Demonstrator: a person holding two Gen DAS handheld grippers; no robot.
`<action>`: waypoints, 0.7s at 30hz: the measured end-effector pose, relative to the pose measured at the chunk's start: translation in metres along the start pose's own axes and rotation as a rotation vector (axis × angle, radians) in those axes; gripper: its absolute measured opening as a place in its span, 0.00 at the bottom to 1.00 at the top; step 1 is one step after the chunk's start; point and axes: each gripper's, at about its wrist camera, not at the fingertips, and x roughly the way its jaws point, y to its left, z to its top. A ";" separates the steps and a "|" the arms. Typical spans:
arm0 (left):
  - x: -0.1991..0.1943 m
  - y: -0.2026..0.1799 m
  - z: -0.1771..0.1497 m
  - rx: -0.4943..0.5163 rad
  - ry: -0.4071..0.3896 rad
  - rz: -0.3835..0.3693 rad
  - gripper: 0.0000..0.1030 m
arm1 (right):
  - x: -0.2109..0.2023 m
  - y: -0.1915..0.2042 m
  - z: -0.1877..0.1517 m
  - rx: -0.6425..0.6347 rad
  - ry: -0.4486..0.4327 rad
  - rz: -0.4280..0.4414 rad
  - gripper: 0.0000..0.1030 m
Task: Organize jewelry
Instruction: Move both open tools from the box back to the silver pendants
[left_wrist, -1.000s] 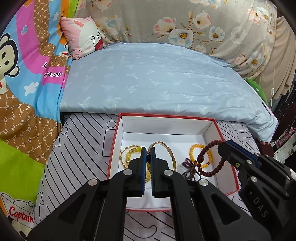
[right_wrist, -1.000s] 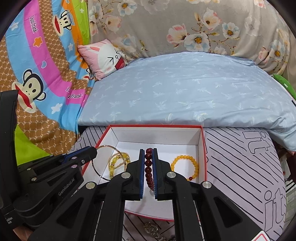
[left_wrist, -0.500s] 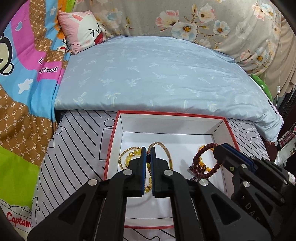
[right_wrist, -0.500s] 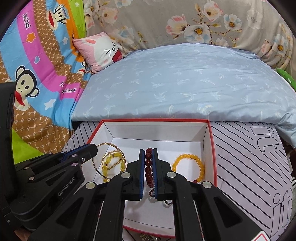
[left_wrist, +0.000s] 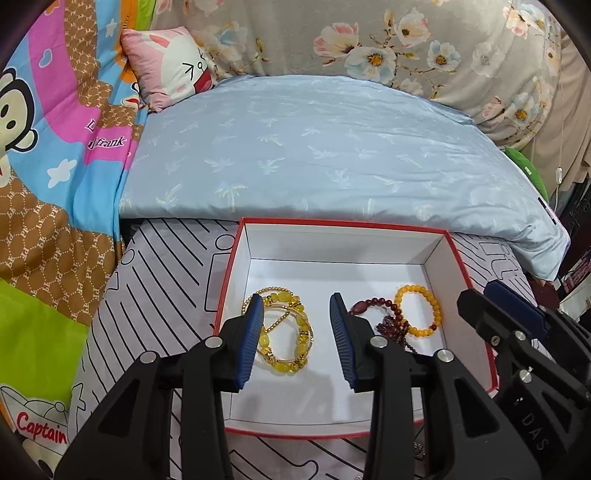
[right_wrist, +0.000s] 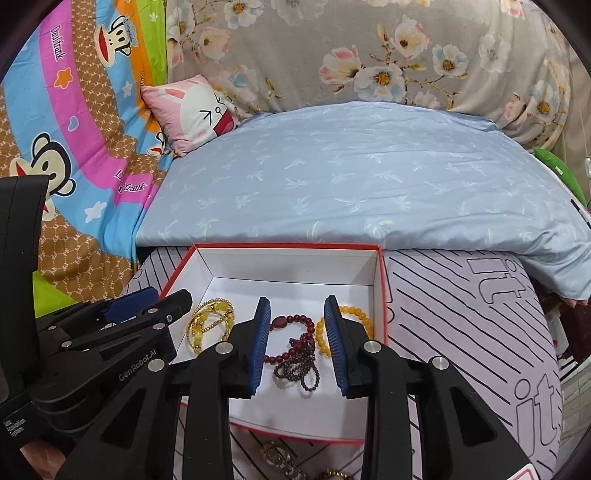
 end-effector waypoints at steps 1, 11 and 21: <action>-0.003 -0.001 0.000 0.001 -0.003 -0.003 0.34 | -0.004 -0.002 -0.001 0.003 -0.004 -0.002 0.29; -0.040 -0.007 -0.028 0.013 -0.009 -0.026 0.35 | -0.059 -0.027 -0.036 0.065 -0.015 -0.015 0.30; -0.065 -0.015 -0.080 0.032 0.027 -0.050 0.35 | -0.091 -0.047 -0.102 0.096 0.052 -0.060 0.30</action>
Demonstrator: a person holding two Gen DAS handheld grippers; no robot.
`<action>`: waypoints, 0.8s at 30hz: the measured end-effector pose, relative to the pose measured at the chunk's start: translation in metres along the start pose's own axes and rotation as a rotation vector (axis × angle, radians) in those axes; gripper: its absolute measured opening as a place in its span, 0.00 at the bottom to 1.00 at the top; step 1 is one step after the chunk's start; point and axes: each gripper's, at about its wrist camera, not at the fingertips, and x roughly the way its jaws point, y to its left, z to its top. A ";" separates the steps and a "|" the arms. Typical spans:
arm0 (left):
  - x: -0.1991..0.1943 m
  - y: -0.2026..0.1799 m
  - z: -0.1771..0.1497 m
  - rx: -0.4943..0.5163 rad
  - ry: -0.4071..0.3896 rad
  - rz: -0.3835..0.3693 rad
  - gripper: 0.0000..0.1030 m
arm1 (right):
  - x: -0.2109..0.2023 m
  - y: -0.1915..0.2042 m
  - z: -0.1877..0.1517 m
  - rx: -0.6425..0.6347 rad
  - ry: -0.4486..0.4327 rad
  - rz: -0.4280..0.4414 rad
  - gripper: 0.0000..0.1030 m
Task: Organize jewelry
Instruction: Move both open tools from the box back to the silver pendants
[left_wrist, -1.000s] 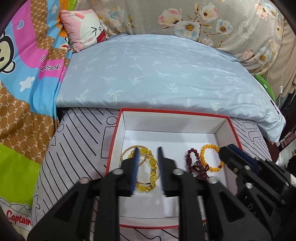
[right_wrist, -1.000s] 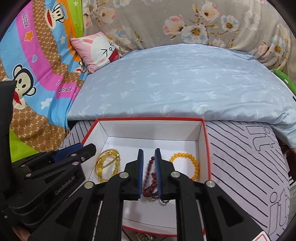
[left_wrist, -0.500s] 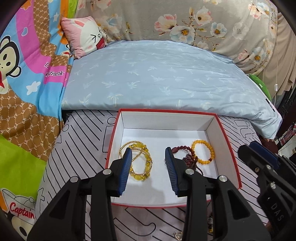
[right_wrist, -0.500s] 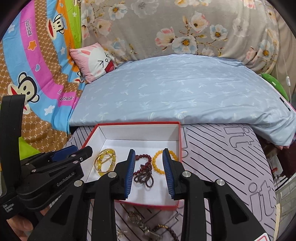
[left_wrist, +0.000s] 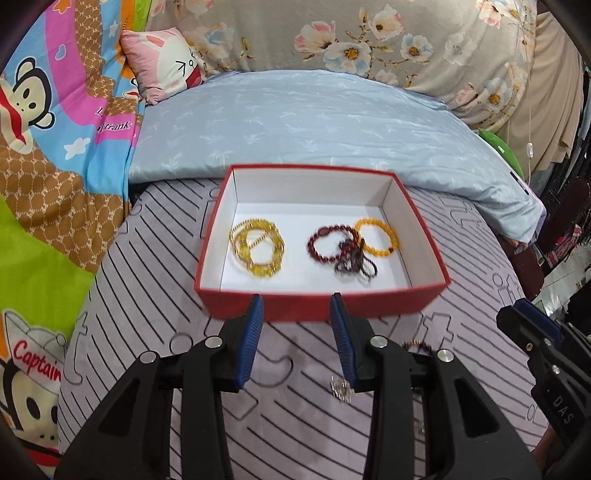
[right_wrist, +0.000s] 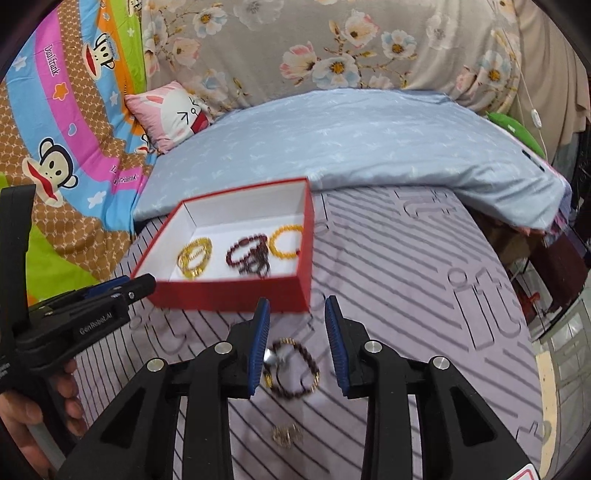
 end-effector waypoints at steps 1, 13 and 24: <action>-0.001 0.000 -0.006 -0.002 0.007 -0.003 0.35 | -0.001 -0.001 -0.008 -0.004 0.011 -0.006 0.30; 0.006 0.007 -0.076 -0.024 0.121 0.002 0.35 | 0.012 0.013 -0.083 -0.039 0.153 0.023 0.30; 0.005 0.015 -0.105 -0.028 0.155 0.011 0.39 | 0.028 0.021 -0.095 -0.051 0.190 0.025 0.30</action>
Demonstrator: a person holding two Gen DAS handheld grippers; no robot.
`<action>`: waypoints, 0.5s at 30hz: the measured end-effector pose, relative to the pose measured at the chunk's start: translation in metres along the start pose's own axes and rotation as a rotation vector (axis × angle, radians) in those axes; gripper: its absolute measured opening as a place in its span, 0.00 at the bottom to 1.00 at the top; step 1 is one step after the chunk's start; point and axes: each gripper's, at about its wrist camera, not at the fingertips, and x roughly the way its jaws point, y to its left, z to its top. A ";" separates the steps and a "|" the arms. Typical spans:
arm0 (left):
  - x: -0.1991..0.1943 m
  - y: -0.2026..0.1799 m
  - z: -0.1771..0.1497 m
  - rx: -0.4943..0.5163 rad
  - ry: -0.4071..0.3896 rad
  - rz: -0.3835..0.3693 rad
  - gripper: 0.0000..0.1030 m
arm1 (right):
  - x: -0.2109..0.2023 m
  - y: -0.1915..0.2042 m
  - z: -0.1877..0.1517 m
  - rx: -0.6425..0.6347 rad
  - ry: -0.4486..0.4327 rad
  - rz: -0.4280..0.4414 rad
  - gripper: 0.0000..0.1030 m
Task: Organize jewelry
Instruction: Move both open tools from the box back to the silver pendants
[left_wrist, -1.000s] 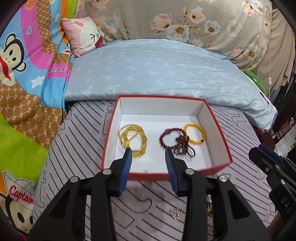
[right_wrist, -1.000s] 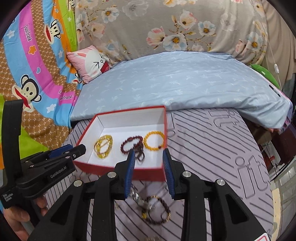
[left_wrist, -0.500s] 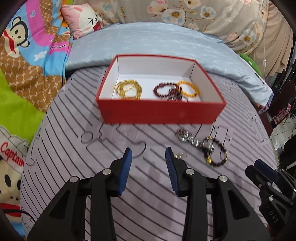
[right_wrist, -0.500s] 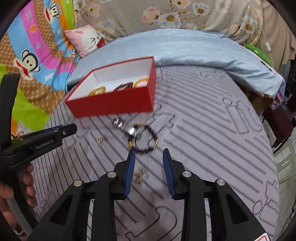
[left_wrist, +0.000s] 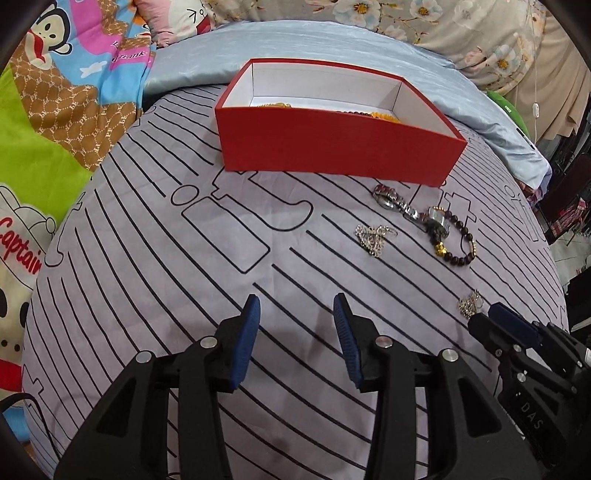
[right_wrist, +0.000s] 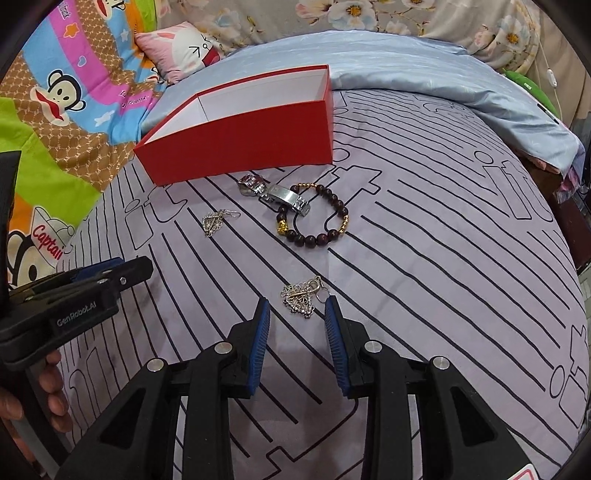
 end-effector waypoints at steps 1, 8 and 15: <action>0.001 0.000 -0.001 0.001 0.003 -0.002 0.39 | 0.002 0.000 0.000 -0.001 0.003 0.001 0.30; 0.004 -0.005 -0.001 0.012 0.007 -0.009 0.39 | 0.009 0.003 0.001 -0.009 -0.005 -0.006 0.27; 0.009 -0.007 0.000 0.009 0.016 -0.011 0.39 | 0.012 0.000 0.004 -0.013 -0.015 -0.015 0.17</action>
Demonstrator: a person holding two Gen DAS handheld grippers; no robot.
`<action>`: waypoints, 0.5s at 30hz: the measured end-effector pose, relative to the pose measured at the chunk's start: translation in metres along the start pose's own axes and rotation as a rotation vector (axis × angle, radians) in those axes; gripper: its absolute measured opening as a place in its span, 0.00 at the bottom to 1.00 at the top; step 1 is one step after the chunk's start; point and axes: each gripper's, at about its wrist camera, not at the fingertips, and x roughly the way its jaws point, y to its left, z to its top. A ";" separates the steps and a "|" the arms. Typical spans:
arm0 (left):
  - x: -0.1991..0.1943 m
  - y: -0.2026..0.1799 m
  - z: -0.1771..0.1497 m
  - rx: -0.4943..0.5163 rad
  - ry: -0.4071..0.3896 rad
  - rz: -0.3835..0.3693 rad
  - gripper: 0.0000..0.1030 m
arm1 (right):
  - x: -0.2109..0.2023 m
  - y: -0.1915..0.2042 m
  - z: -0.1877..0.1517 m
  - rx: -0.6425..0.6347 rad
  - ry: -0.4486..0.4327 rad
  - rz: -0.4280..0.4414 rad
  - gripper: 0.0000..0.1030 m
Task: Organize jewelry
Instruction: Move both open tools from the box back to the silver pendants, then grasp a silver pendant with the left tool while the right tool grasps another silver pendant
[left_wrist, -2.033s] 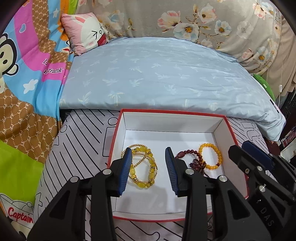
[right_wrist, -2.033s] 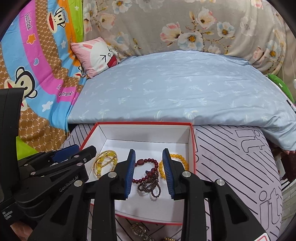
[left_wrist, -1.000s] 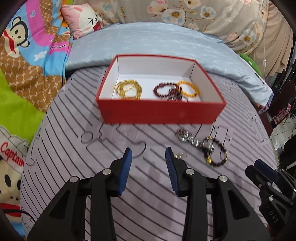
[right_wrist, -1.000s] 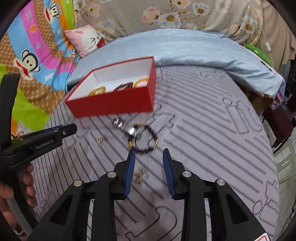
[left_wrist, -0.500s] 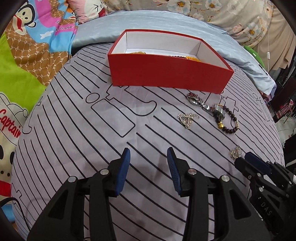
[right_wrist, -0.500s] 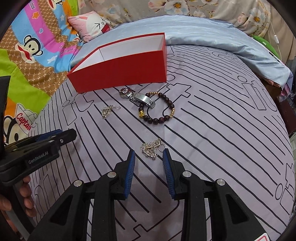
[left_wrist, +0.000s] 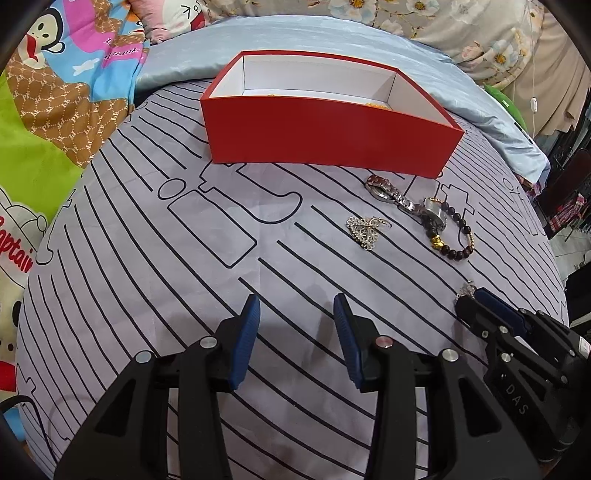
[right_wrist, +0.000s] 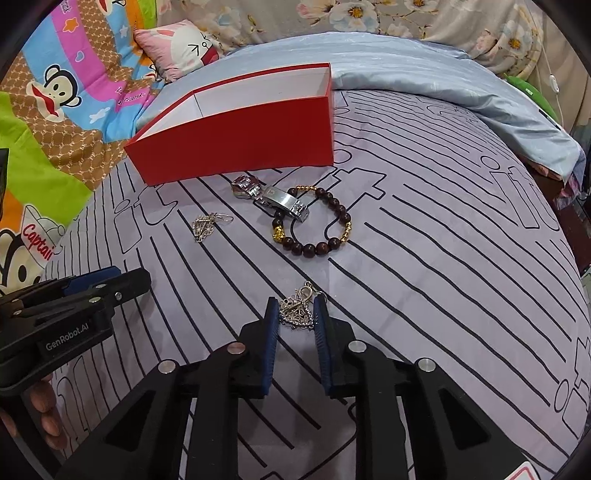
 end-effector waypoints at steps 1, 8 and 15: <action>0.000 0.000 0.000 0.000 0.000 -0.001 0.39 | 0.000 0.000 0.000 -0.002 -0.001 0.000 0.17; 0.004 -0.010 0.010 0.011 -0.012 -0.032 0.39 | -0.004 -0.006 0.001 0.031 0.005 0.016 0.17; 0.019 -0.028 0.027 0.022 -0.022 -0.071 0.39 | -0.013 -0.016 0.002 0.061 -0.002 0.029 0.17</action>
